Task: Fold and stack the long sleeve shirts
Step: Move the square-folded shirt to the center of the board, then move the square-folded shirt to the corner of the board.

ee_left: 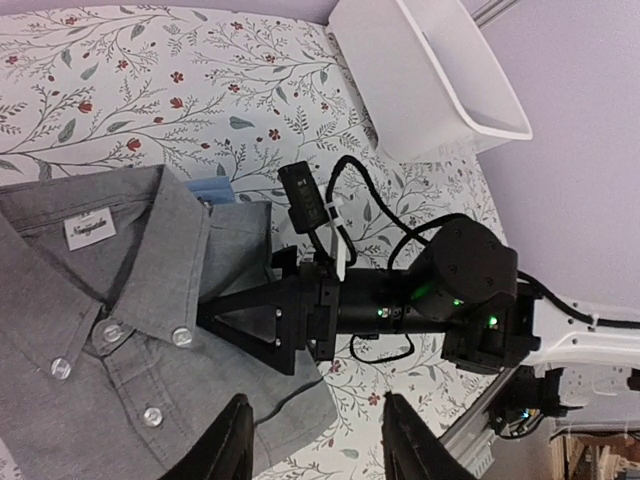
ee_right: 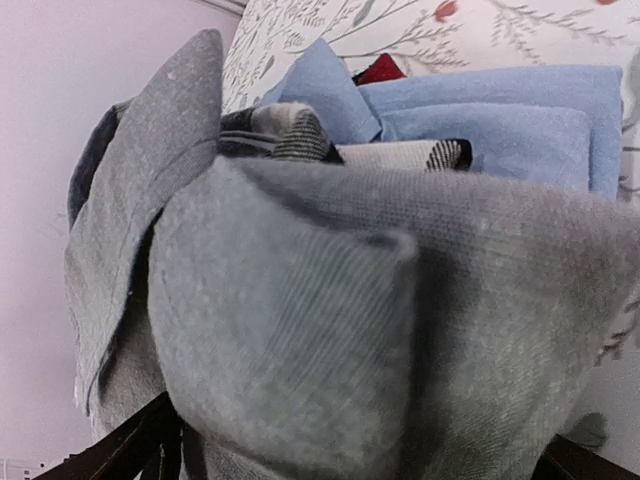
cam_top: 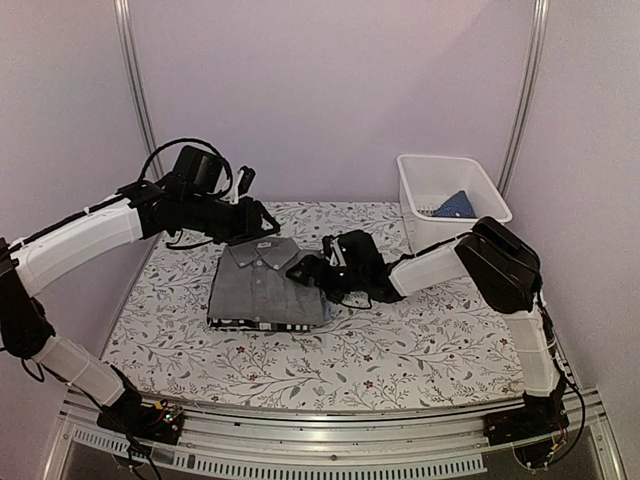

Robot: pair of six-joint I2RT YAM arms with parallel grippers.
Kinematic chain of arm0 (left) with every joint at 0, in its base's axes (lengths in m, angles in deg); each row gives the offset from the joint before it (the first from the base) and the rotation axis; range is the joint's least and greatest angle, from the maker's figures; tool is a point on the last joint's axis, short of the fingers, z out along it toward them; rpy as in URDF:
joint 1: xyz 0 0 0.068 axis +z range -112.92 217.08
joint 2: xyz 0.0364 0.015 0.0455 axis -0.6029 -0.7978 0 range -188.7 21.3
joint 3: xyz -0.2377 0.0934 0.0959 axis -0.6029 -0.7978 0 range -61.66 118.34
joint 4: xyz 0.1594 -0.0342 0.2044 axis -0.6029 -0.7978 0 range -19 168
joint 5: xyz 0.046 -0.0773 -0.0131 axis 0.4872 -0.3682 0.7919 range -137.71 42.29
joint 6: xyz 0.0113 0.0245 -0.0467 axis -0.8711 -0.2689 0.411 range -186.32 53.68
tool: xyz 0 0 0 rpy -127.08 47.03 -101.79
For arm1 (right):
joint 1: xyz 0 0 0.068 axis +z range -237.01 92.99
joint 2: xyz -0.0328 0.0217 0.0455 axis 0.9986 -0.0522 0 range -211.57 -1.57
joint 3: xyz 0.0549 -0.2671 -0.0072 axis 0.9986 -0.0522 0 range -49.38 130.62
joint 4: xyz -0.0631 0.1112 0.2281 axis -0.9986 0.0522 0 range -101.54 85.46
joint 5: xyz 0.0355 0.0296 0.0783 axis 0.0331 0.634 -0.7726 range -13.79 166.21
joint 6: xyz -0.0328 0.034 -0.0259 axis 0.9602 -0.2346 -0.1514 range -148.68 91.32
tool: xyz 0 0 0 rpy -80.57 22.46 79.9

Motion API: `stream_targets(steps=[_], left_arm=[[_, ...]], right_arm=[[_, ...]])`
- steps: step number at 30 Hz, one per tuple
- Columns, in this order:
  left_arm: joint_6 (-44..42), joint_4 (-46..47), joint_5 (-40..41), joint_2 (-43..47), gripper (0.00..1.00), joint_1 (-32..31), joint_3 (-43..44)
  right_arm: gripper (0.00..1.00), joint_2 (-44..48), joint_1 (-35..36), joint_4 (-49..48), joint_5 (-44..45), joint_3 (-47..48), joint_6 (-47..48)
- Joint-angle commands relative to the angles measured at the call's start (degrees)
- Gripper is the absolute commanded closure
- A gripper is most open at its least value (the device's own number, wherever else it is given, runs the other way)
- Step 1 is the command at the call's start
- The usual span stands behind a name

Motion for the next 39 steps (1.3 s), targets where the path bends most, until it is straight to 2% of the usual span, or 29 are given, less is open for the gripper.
stream_targets(steps=[1, 5, 13, 18, 23, 30, 39], left_arm=[[-0.95, -1.03, -1.09, 1.80, 0.56, 1.11, -1.42], [0.05, 0.15, -2.73, 2.25, 0.56, 1.18, -2.71], [4.62, 6.83, -6.07, -0.52, 0.56, -2.28, -5.82], [6.27, 8.52, -3.60, -8.11, 0.56, -8.03, -4.43], [5.52, 2.35, 4.95, -20.47, 0.56, -13.31, 3.63], [5.01, 0.36, 8.33, -31.36, 0.55, -15.34, 9.52], [3.17, -0.61, 14.89, -35.93, 0.55, -14.56, 8.51]], right_arm=[[0.01, -3.09, 3.74, 1.62, -1.36, 5.35, -1.77], [0.01, 0.87, 3.28, 2.83, -0.47, 3.80, 0.18], [0.01, 18.18, -1.19, 6.39, 2.93, -8.52, 4.43], [0.01, 30.09, -5.37, 13.78, 9.34, -17.73, 5.44], [0.01, 39.99, -7.52, 22.11, 15.37, -21.55, 6.68], [0.01, 46.78, -7.63, 30.64, 20.13, -22.32, 8.78], [0.01, 48.84, -7.63, 32.76, 19.14, -23.52, 8.51]])
